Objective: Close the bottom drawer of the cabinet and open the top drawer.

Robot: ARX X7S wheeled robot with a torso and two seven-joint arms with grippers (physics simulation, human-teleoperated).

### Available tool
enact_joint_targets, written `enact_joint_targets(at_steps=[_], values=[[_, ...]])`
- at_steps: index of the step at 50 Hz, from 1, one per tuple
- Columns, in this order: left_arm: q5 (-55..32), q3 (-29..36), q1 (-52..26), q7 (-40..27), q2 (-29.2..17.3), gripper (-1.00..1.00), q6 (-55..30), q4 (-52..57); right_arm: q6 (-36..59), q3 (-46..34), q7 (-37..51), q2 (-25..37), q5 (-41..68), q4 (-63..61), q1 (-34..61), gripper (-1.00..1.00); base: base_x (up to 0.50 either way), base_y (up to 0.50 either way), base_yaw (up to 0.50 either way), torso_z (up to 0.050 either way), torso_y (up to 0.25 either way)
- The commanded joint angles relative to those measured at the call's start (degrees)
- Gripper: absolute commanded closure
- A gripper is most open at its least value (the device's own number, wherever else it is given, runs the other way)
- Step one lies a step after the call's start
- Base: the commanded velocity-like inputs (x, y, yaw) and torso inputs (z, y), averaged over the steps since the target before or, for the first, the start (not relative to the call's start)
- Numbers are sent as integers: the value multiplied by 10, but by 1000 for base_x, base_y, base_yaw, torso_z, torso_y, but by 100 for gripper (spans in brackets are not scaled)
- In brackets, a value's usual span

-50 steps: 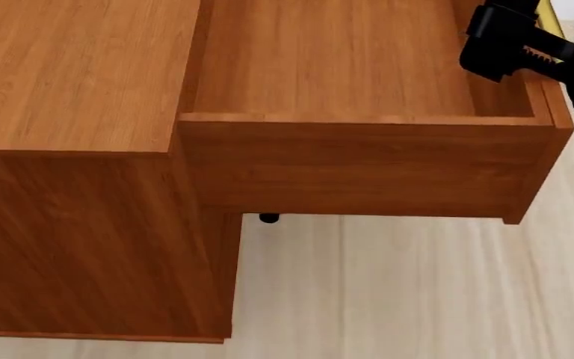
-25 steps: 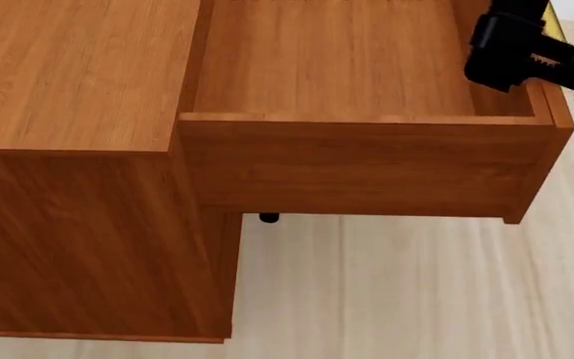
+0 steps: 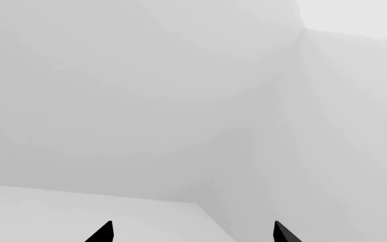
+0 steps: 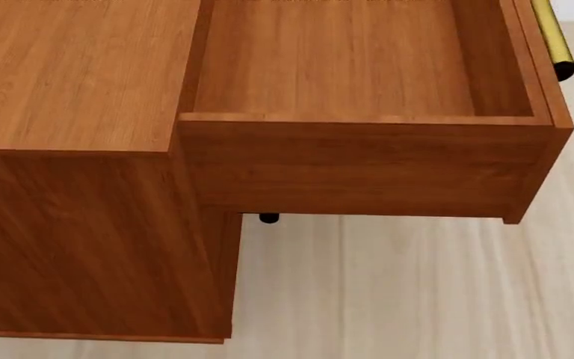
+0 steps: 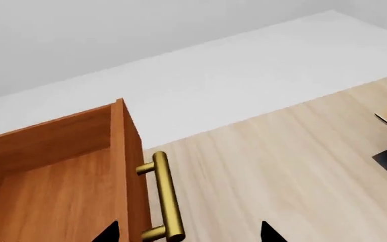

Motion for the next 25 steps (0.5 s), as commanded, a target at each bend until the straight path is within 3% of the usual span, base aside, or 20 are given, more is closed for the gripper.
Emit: enact_joint_targets(at_steps=[1, 12, 25], values=[[1, 2, 0, -1, -1, -100, -1, 0, -51, -27, 38, 27, 64, -122, 31, -100, 0, 0, 0, 0, 0], [8, 7, -3, -4, -4, -100, -7, 0, -148, -43, 38, 76, 98, -273, 20, -100, 0, 0, 0, 0, 0], [17, 12, -4, -5, -8, -100, -10, 0, -219, -24, 16, 112, 47, -426, -51, -100, 0, 0, 0, 0, 0]])
